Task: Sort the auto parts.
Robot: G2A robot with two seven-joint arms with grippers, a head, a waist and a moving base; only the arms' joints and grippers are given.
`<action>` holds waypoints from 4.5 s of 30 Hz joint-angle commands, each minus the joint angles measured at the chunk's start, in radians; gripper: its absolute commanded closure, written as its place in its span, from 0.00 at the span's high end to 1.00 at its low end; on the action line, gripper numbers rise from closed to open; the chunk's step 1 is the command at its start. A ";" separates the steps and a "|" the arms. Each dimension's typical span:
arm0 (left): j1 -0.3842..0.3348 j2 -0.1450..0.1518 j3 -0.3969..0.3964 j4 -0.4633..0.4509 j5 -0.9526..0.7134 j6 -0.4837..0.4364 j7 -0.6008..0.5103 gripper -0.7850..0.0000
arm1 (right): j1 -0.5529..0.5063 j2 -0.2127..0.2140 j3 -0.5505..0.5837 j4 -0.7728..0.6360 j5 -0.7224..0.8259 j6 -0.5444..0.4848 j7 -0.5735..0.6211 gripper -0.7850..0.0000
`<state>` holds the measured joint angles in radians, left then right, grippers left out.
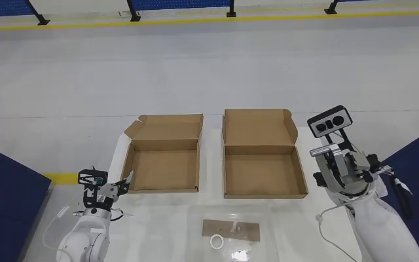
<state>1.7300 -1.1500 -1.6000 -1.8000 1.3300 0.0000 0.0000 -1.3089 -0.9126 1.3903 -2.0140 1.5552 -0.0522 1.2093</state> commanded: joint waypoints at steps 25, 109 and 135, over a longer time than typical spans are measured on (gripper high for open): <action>0.000 0.000 0.000 0.000 0.000 0.000 0.000 1.00 | -0.016 -0.026 0.035 -0.020 -0.097 -0.005 -0.078 0.00; 0.000 0.000 0.000 0.000 0.000 0.000 0.000 1.00 | -0.307 0.002 0.419 -0.051 -0.982 0.119 -0.018 0.00; 0.000 0.000 0.000 0.000 0.000 0.000 0.000 1.00 | -0.266 0.028 0.305 -0.150 -1.760 0.206 -0.181 0.00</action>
<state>1.7300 -1.1500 -1.6000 -1.8000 1.3300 0.0000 0.0000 -1.5896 -0.8855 1.7186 -2.1744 -0.1629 0.1452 1.0383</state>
